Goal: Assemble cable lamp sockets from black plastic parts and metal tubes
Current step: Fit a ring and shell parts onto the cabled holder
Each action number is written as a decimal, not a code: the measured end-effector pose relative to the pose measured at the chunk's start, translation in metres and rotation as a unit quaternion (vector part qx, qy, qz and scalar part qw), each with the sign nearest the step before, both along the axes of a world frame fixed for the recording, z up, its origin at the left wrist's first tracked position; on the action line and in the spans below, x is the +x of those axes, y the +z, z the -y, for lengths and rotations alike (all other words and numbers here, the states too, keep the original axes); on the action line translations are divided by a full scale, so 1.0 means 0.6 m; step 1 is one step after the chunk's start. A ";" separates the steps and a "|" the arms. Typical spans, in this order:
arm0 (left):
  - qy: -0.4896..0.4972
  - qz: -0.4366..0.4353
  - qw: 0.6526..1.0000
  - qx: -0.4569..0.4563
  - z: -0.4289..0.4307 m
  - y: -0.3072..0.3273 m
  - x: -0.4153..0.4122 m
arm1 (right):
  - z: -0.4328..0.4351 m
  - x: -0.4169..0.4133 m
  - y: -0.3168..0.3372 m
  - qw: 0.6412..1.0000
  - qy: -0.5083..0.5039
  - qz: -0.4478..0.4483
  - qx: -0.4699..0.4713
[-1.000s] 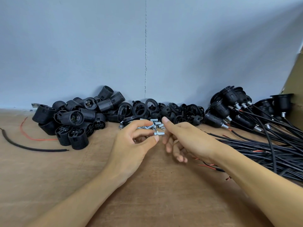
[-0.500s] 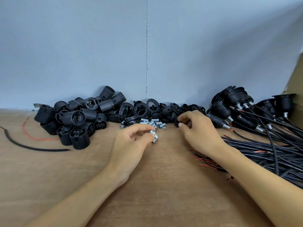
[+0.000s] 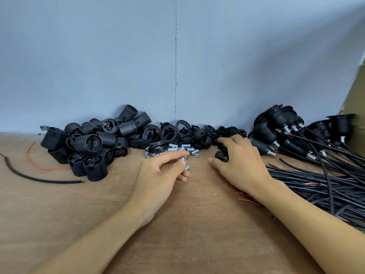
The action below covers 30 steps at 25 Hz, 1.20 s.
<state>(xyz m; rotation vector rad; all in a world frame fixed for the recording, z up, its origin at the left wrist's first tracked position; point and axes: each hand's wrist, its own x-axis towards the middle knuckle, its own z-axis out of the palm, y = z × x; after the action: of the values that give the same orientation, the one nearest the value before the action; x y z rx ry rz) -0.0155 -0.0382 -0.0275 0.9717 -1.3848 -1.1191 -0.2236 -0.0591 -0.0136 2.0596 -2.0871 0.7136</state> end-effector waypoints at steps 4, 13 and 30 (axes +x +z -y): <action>-0.007 0.002 1.000 -0.008 0.003 -0.005 -0.001 | -0.005 -0.001 0.005 0.998 0.034 0.027 0.034; 0.016 -0.017 1.000 -0.013 0.008 -0.008 0.008 | -0.009 0.019 0.012 0.911 0.226 0.329 0.101; 0.036 0.016 0.998 -0.041 0.012 -0.013 0.017 | -0.023 0.028 0.030 0.850 0.319 0.382 0.172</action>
<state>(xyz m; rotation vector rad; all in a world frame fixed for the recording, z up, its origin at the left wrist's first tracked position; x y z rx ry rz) -0.0054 -0.0452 -0.0350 0.9762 -1.3995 -0.9904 -0.2069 -0.0454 0.0046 3.1238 -1.8843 1.5728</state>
